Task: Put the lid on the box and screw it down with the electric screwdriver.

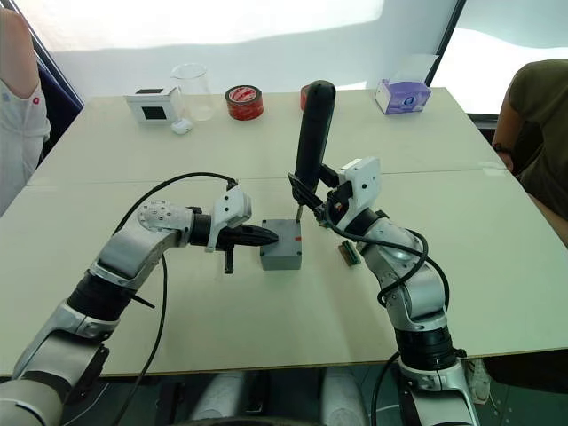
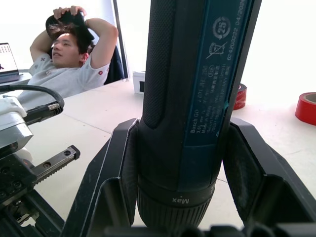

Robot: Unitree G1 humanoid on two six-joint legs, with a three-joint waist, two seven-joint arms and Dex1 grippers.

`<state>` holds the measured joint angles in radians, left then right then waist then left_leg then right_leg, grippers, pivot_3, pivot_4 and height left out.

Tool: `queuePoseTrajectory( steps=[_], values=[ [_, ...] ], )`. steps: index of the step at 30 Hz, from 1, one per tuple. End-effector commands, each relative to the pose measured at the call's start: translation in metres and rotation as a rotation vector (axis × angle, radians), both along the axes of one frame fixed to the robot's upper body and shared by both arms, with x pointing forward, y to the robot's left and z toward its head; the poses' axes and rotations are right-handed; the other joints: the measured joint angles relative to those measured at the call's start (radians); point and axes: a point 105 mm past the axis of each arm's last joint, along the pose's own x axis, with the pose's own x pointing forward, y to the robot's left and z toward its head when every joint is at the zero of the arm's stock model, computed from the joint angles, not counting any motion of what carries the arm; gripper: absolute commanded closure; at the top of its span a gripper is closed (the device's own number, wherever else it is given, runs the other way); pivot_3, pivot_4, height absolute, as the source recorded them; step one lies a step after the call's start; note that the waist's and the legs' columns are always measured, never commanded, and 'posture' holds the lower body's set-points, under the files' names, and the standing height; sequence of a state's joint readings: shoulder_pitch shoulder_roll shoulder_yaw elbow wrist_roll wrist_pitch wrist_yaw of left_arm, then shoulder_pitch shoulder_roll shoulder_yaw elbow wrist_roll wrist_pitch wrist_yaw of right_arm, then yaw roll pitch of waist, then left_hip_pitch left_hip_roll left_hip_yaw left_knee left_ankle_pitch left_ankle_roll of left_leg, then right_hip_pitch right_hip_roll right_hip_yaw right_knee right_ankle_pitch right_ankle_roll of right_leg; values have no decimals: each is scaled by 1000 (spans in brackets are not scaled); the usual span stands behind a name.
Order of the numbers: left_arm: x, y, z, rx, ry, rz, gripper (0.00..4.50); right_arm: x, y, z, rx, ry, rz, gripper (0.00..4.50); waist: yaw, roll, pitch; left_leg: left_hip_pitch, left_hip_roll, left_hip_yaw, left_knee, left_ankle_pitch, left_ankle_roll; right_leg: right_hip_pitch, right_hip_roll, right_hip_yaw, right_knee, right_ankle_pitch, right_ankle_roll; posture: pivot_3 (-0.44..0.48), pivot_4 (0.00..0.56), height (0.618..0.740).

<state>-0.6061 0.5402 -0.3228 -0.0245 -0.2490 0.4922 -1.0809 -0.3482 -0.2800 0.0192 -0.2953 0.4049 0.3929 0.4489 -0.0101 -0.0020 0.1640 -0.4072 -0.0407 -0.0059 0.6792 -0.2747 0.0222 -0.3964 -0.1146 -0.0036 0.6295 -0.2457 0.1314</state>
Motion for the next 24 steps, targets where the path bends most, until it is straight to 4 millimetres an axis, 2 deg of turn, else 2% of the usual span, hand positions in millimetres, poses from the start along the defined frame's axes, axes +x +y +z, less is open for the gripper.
queuePoseTrajectory(
  steps=[1,10,14,24],
  values=[
    [-4,6,-19,63,36,15,4500,6,-3,-47,-93,172,-34,2646,0,-2,-6,0,0,0,0,0,0,0,0,0,0,0,0,0,150,740],
    [-3,6,-19,60,42,22,4500,8,3,-57,-121,196,-43,2646,0,-2,-12,5,0,0,-2,-1,1,4,0,0,-2,-1,-1,0,150,740],
    [-4,6,-20,60,44,23,4500,7,0,-64,-90,238,-56,2646,0,-4,-16,16,-1,0,-11,-1,1,10,-2,0,-8,-1,-1,0,150,740],
    [-3,4,-20,59,42,17,4500,3,-1,-65,-68,235,-60,2646,0,-6,-19,17,0,0,-15,-1,1,10,-2,0,-12,-1,-2,0,150,740]
  ],
)
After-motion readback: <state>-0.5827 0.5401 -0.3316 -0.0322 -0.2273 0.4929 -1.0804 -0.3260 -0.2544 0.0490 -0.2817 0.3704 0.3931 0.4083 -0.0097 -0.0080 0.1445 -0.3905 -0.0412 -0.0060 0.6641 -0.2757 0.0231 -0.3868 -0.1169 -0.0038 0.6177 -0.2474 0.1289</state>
